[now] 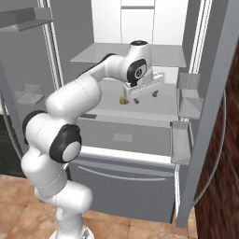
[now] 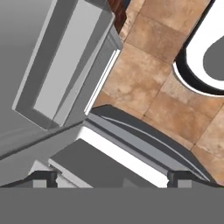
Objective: Retrieve the sausage and cheese from the fridge and place them on the cutting board on the counter.
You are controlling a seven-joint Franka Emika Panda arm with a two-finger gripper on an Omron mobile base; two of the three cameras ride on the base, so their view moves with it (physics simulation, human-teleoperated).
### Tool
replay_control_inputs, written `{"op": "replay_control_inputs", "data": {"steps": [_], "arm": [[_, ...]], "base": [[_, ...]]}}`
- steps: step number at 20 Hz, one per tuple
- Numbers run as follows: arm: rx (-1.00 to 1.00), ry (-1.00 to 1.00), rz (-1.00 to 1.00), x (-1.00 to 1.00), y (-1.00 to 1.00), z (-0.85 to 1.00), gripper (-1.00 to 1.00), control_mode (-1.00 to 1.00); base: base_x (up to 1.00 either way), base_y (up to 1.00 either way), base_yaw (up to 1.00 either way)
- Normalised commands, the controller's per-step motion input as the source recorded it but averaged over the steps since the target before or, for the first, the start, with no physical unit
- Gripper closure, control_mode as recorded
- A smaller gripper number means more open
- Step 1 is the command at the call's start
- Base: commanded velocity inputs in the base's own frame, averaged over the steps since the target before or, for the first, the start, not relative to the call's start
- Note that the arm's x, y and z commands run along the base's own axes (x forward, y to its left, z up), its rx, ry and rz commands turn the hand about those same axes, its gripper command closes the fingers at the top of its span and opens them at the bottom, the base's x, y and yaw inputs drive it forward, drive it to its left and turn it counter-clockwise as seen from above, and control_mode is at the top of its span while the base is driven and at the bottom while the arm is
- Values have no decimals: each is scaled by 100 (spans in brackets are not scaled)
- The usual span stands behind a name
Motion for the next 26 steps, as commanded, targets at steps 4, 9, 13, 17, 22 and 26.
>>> {"op": "replay_control_inputs", "data": {"steps": [4,9,13,17,22,26], "arm": [[0,-1,7,-24,62,0,-100,-100],[-4,0,41,-16,53,0,-100,-100],[-4,4,72,-14,24,0,-100,-100],[-12,4,83,-16,24,0,-100,-100],[-12,4,81,-11,5,0,-100,-100],[-22,6,70,-18,24,0,-100,-100]], "base": [[0,0,0],[0,0,0],[0,0,0],[0,0,0],[0,0,0],[0,0,0]]}}
